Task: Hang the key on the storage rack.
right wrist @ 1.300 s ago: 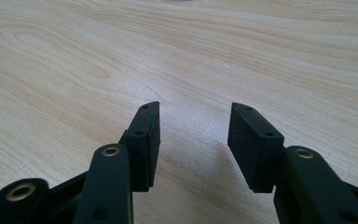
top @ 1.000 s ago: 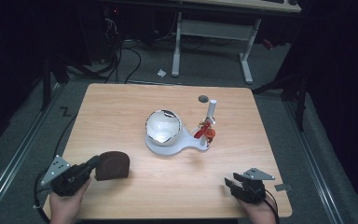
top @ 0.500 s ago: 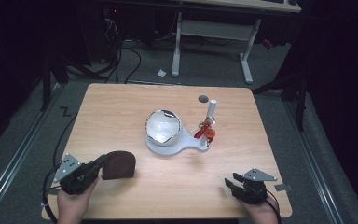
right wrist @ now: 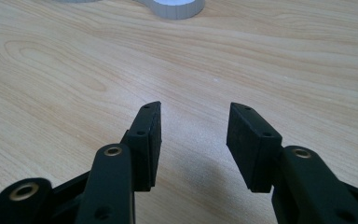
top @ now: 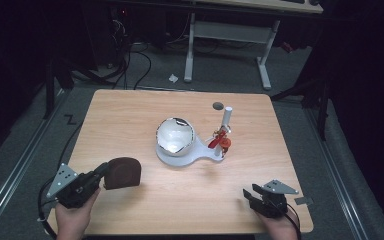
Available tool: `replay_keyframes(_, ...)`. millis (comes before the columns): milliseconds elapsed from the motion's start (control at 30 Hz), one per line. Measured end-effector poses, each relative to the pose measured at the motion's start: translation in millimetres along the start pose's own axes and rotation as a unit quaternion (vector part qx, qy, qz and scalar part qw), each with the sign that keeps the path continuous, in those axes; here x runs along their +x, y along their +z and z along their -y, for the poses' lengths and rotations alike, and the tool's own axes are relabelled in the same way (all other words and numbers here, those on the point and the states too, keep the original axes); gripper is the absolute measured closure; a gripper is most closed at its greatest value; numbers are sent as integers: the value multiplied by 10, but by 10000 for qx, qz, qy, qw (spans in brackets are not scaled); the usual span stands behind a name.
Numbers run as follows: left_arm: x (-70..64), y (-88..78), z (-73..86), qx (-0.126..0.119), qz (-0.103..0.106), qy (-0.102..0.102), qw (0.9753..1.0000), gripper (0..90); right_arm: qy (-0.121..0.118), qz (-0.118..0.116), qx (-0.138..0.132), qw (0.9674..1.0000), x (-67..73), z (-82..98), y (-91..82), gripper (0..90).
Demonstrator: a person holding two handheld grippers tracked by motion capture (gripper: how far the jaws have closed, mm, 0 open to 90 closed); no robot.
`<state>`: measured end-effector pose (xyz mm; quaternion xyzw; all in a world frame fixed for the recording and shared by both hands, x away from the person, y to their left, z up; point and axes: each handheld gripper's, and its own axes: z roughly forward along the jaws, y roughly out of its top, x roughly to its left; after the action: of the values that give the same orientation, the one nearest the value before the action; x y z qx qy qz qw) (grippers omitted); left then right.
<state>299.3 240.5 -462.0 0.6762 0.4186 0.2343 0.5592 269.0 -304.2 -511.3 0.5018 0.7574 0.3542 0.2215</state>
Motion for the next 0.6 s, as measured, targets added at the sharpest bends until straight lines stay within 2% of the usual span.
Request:
replay_keyframes(167,-10,69,-76,-94,44,-4,9999,874,-70,-30,64,10000,30,9,41,558)
replay_keyframes(467,-195,309,-253,-107,146,121,9998,874,-262,-147,93,9995,49,29,57,566)
replay_keyframes(600,-249,423,-321,-95,151,149,9997,874,-267,-201,75,9994,51,22,53,566)
